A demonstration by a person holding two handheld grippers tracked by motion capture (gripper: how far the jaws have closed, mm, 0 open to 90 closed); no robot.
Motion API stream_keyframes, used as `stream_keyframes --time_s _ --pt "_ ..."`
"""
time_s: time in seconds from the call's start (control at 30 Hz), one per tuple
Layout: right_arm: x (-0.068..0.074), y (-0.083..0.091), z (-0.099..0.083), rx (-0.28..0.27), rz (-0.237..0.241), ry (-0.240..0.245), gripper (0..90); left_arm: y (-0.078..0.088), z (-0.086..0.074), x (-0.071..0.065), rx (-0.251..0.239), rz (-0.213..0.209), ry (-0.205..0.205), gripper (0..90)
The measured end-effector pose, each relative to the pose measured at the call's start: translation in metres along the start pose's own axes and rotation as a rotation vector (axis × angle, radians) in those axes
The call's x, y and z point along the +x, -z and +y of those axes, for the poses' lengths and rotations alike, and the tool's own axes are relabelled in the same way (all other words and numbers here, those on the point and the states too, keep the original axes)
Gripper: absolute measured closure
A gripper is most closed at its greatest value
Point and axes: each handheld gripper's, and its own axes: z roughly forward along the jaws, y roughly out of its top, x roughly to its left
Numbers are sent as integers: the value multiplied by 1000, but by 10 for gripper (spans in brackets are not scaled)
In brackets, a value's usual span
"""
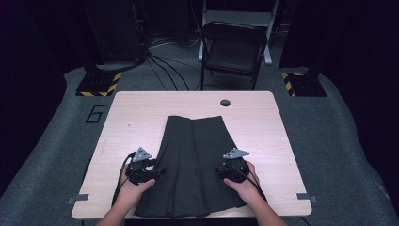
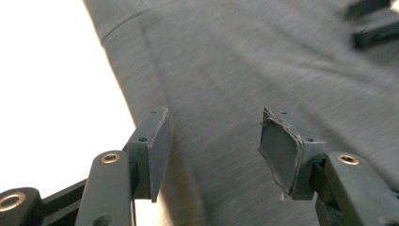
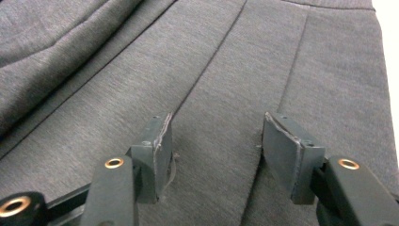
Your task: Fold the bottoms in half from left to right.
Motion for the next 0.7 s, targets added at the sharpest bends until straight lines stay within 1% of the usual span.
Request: stream_keyframes --time_s 0.03,0.07,0.1,0.13,0.17,0.2,0.23,0.27,0.3,0.33,0.37,0.4,0.43,0.47,0.5,0.53,0.57,0.6,0.63,0.67,0.7 --pt "1 0 2 -8 1 0 433 -1 -2 1 11 -1 10 432" --pt "3 1 4 -4 5 -5 433 -1 -3 3 12 -6 14 432" --pt "4 2 7 -14 4 -1 433 -1 -4 4 24 -5 12 432" --pt "5 3 9 -12 7 4 435 -2 -6 5 13 -2 27 432" --pt "6 4 13 -20 15 24 441 -1 -7 6 24 -9 30 433" --pt "8 5 15 -22 25 26 441 -1 -7 6 13 -12 50 432" --pt "10 5 18 -22 34 22 442 0 -8 8 17 -20 60 432" --pt "12 6 21 -18 38 33 443 0 -9 9 19 -25 57 432" --pt "13 6 24 -18 42 61 443 1 -9 9 17 -24 63 432" --pt "16 6 26 -24 39 57 443 1 -10 9 15 -24 72 432" --pt "18 6 28 -13 47 61 443 -1 -11 9 3 -14 70 432" --pt "20 5 31 -22 52 69 443 -1 -12 9 13 -17 76 432" --pt "22 5 33 -21 53 69 443 -1 -12 9 17 -17 72 432" --pt "22 4 36 -18 56 77 442 -3 -13 9 9 -18 83 432" --pt "24 3 38 -25 61 69 442 -4 -14 8 12 -22 87 432" --pt "24 2 41 -23 77 58 440 -4 -15 8 14 -26 89 433" --pt "24 1 43 -19 81 59 439 -4 -15 8 30 -32 85 433" --pt "25 0 45 -24 83 49 436 -6 -15 7 17 -24 88 434" --pt "26 -2 47 -30 85 38 434 -6 -16 7 20 -27 89 435" --pt "26 -3 49 -26 91 44 431 -6 -16 7 30 -34 83 439" --pt "27 -4 50 -25 95 41 428 -7 -16 6 26 -30 90 445"
